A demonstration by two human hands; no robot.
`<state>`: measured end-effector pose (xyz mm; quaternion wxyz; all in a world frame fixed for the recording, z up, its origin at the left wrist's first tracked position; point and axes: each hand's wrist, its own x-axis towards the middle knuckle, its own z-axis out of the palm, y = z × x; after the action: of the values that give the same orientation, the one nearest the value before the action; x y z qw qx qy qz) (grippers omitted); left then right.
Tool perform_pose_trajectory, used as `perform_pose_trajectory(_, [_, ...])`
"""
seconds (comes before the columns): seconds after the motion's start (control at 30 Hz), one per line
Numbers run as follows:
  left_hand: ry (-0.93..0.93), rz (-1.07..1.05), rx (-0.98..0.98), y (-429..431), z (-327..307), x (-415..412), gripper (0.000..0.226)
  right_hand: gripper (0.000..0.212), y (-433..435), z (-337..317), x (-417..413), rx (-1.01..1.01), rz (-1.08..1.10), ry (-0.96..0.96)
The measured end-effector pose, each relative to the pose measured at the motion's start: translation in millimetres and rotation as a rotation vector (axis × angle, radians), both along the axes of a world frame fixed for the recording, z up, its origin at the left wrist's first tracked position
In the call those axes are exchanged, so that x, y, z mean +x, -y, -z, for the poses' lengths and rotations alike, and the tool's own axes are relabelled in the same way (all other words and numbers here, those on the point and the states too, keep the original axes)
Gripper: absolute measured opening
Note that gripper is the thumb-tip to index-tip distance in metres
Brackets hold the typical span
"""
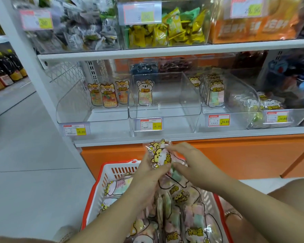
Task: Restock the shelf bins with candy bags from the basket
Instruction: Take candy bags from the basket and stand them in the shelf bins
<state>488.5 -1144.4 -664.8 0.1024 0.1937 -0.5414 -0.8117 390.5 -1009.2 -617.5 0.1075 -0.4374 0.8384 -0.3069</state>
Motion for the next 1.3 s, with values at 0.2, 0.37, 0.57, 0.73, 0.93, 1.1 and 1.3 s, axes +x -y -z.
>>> perform_pose_trajectory(0.2, [-0.029,-0.123,0.009,7,-9,-16,0.044,0.058,-19,11,-15,-0.054,0.105,0.584])
perform_pose_trajectory(0.37, [0.027,-0.019,0.005,-4,1,-14,0.076,0.030,-14,40,-4,-0.193,0.226,0.772])
perform_pose_trajectory(0.57, [0.183,0.041,-0.101,12,37,18,0.124,0.055,-21,59,-6,0.107,0.181,0.629])
perform_pose_trajectory(0.73, [0.270,-0.033,-0.225,30,50,37,0.131,0.062,-44,113,-24,0.641,0.107,0.298])
perform_pose_trajectory(0.93, [0.248,-0.055,-0.172,31,52,46,0.117,0.060,-46,156,-20,0.752,0.114,0.086])
perform_pose_trajectory(1.1, [0.234,-0.086,-0.185,36,54,53,0.105,0.065,-43,167,-16,0.746,0.056,0.128])
perform_pose_trajectory(1.3, [0.294,-0.129,-0.281,34,47,55,0.090,0.076,-50,177,-4,0.907,-0.047,-0.154])
